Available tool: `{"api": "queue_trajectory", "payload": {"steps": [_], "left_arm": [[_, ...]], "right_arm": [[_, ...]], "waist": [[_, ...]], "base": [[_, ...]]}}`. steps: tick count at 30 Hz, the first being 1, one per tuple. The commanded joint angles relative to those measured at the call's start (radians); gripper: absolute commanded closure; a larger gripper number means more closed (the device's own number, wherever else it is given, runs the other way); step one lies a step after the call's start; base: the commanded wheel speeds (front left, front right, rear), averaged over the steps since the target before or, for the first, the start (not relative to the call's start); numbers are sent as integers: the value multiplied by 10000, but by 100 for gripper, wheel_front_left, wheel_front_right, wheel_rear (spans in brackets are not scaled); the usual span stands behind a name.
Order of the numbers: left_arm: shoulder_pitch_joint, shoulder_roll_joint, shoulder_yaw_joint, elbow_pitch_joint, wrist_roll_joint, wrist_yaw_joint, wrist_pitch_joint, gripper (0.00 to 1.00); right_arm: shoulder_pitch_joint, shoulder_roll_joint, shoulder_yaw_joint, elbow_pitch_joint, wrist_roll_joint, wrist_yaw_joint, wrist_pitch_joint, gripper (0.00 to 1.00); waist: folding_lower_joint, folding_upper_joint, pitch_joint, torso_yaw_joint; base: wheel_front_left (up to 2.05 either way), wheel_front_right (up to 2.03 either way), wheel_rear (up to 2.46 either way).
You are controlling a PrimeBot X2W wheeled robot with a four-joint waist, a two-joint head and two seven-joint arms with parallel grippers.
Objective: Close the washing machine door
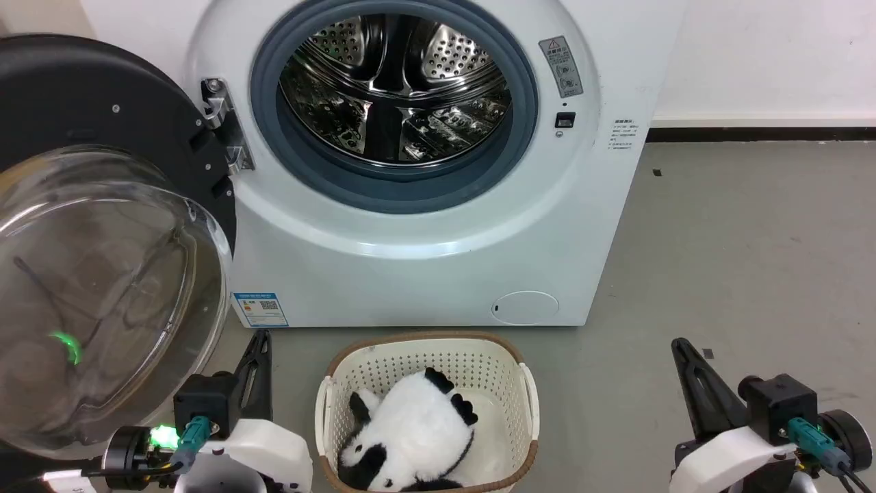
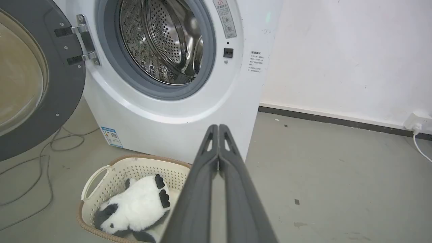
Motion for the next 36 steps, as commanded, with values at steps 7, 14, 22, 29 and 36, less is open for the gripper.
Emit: {"api": "queue_trajectory", "payload": {"steps": [7,14,22,29,36], "left_arm": [[94,3,12,-43,28,26,3,100],[94,3,12,-43,28,26,3,100],[94,3,12,-43,28,26,3,100],[-1,0,-8,6,-2,-2,0,0],[-60,0,-116,88,-134,11,-125,0]], "right_arm": [[-137,40,-16,5,-78,8,7,100],[-137,40,-16,5,-78,8,7,100],[-137,40,-16,5,-78,8,7,100],[4,-2,4,0,6,0,0,0],[44,0,-63,40,86,0,-119,0]], "waist": [[0,0,0,0],[0,0,0,0],[0,0,0,0],[0,0,0,0],[0,0,3,-4]], "base": [[0,0,0],[0,0,0],[0,0,0],[0,0,0],[0,0,0]]}}
